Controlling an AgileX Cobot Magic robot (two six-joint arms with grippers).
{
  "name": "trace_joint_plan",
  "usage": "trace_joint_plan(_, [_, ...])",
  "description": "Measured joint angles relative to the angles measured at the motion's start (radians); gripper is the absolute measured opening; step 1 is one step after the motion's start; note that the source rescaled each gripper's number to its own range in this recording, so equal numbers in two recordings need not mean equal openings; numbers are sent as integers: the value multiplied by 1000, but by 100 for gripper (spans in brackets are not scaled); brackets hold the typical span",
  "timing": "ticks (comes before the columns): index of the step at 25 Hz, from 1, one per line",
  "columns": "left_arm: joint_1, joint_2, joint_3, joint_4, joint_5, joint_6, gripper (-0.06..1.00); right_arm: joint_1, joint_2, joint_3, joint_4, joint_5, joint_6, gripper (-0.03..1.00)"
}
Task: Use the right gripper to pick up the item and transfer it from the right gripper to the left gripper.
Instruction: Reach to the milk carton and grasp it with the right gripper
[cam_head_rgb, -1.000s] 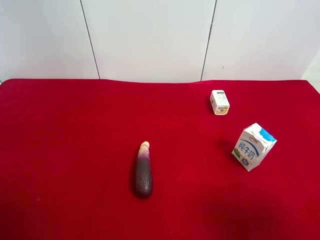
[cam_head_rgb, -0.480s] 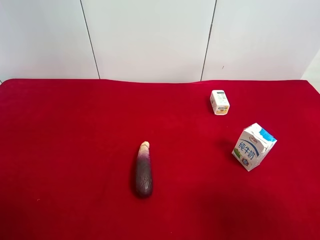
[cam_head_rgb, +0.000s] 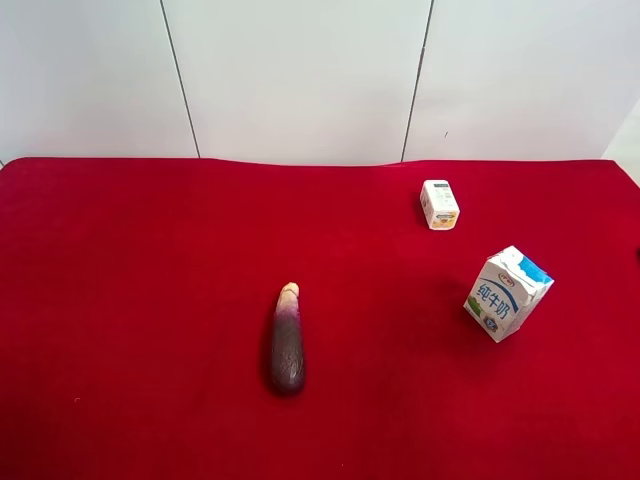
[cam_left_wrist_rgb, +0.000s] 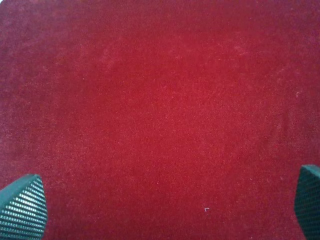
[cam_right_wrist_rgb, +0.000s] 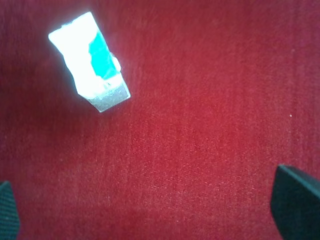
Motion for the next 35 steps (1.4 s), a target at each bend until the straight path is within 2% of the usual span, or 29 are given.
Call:
trace_joint_plan(6, [0, 0, 0, 0, 0, 0, 100, 64, 223, -94, 0, -15, -42, 100])
trace_joint_plan(8, [0, 0, 0, 0, 0, 0, 100, 103, 340, -148, 0, -22, -88, 100])
trace_joint_plan(14, [0, 0, 0, 0, 0, 0, 100, 154, 494, -213, 0, -31, -149, 100])
trace_joint_plan(23, [0, 0, 0, 0, 0, 0, 100, 160, 708, -228, 0, -71, -191, 100])
trace_joint_plan(35, [0, 0, 0, 0, 0, 0, 100, 160, 856, -228, 0, -156, -191, 100])
